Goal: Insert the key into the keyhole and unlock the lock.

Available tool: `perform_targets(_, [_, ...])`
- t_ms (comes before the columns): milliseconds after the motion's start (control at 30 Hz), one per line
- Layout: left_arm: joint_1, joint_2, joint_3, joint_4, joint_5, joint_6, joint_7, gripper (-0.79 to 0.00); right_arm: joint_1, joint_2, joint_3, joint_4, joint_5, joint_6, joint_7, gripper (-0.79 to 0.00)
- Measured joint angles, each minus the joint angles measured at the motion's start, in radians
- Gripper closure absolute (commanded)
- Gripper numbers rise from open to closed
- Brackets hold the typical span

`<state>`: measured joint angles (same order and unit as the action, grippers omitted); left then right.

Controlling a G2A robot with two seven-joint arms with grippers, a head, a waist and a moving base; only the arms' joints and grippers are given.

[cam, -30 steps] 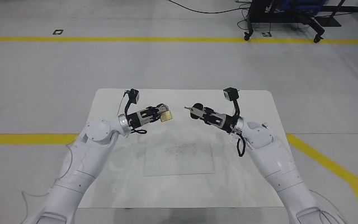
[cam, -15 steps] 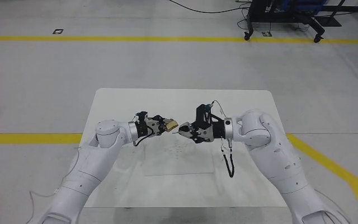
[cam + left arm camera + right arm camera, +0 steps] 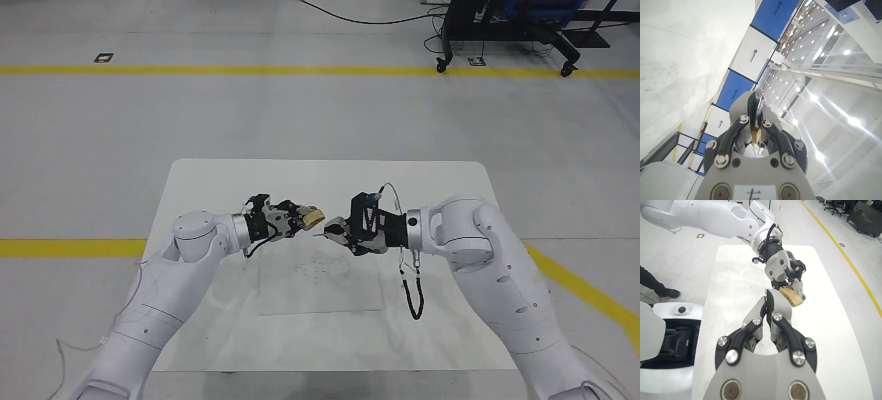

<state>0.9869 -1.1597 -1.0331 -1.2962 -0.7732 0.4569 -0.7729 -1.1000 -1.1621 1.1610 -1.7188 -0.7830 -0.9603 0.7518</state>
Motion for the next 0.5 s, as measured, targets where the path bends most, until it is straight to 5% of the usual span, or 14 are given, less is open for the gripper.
perform_targets(233, [0.014,0.014,-0.014,-0.054,0.042,0.155,0.034,0.000,0.021,0.012,-0.030,-0.133,-0.332,-0.053,-0.112,0.000])
perform_targets(500, [0.029,0.017,-0.025,-0.068,-0.014,0.224,0.008,0.000,0.041,0.066,-0.137,-0.280,-0.829,-0.052,-0.221,0.000])
